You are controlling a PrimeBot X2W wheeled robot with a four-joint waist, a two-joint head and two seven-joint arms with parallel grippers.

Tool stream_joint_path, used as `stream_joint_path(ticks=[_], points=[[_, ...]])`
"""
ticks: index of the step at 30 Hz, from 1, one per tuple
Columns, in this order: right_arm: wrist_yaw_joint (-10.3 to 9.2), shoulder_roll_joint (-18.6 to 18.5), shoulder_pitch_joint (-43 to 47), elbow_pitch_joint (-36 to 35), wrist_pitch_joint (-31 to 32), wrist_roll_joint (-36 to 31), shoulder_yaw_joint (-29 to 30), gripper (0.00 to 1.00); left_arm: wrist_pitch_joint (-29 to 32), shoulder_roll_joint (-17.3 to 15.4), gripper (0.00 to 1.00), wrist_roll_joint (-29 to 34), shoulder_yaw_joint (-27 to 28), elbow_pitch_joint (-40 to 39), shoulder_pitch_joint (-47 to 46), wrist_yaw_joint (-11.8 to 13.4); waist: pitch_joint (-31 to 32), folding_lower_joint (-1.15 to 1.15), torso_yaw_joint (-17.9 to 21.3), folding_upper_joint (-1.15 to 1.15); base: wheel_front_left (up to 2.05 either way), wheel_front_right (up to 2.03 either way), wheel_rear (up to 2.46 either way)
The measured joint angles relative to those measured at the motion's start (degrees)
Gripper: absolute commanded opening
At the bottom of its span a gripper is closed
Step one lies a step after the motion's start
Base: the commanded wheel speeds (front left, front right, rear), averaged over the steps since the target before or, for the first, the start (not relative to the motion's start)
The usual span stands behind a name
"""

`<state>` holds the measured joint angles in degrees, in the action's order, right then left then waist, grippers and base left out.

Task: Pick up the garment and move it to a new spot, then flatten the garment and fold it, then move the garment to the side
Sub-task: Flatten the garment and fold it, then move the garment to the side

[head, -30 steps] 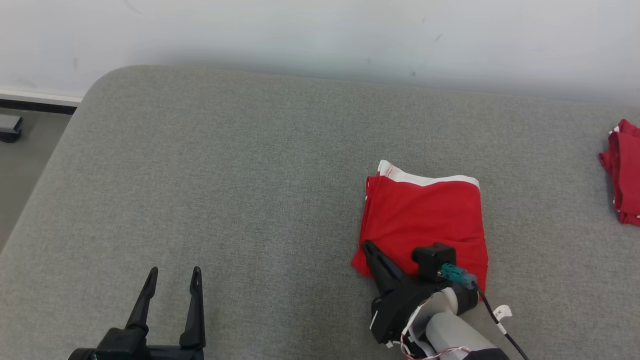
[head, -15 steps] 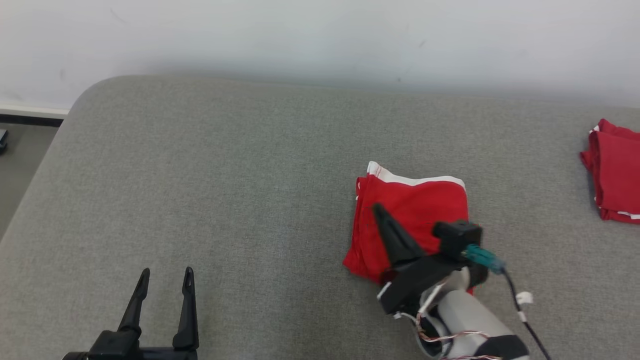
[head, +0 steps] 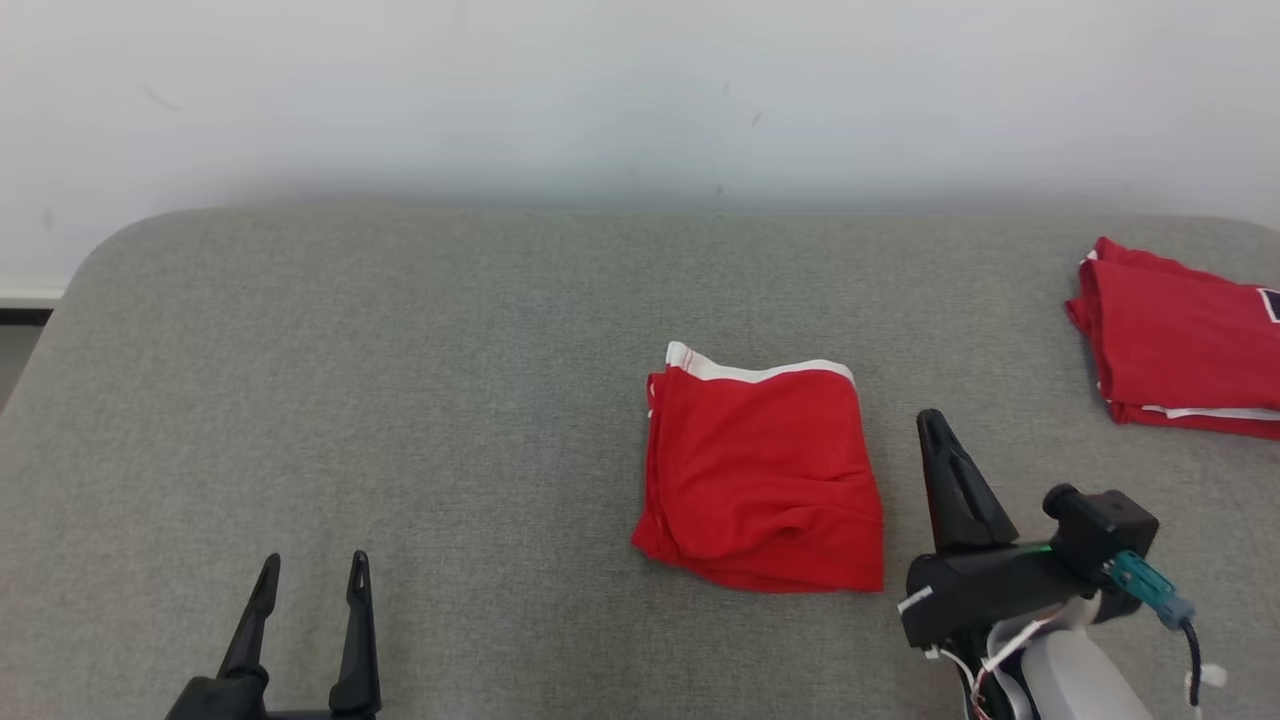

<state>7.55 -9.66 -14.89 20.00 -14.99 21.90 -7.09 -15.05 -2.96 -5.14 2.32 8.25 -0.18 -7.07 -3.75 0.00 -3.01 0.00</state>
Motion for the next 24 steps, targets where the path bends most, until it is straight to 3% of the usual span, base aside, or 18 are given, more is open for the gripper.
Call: stream_joint_path(ticks=[5, 7, 8, 9, 16, 24], points=[[0.0, -0.03, 4.65, -3.08, 0.0, -1.18, 3.01, 0.0, 0.0, -0.14, 1.0, 0.16, 0.6, 0.29, 0.25, -0.03, 0.98, 0.0, 1.76, 0.0, 0.0, 0.0, 0.0], [0.0, 0.02, 5.66, -3.6, 0.0, -1.54, 3.5, 0.46, 0.0, -0.14, 1.0, 0.27, 0.63, 0.31, 0.3, -0.03, 1.21, 0.0, 2.04, 0.0, 0.0, 0.0, 0.0], [0.0, 0.09, 6.63, -4.16, 0.0, -1.96, 3.82, 0.85, 0.0, -0.13, 1.0, 0.44, 0.62, 0.3, 0.42, -0.03, 1.45, 0.0, 2.28, 0.0, 0.0, 0.0, 0.0], [0.0, 0.27, 7.62, -4.75, 0.0, -2.42, 4.21, 1.0, 0.0, -0.12, 1.0, 0.54, 0.63, 0.3, 0.61, -0.03, 1.72, 0.0, 2.48, 0.0, 0.0, 0.0, 0.0], [0.0, 3.18, 15.26, -7.77, 0.0, -4.31, 7.72, 1.0, 0.0, -0.09, 1.0, 0.69, 0.89, -0.1, 2.28, -0.04, 3.58, -0.01, 3.1, 0.0, 0.0, 0.0, 0.0], [0.0, 3.76, 17.4, -8.99, 0.0, -6.98, 7.76, 1.0, 0.0, -0.04, 1.0, 1.2, 1.87, -0.46, 4.42, 0.02, 4.57, 0.0, 3.49, 0.0, 0.0, 0.0, 0.0]])
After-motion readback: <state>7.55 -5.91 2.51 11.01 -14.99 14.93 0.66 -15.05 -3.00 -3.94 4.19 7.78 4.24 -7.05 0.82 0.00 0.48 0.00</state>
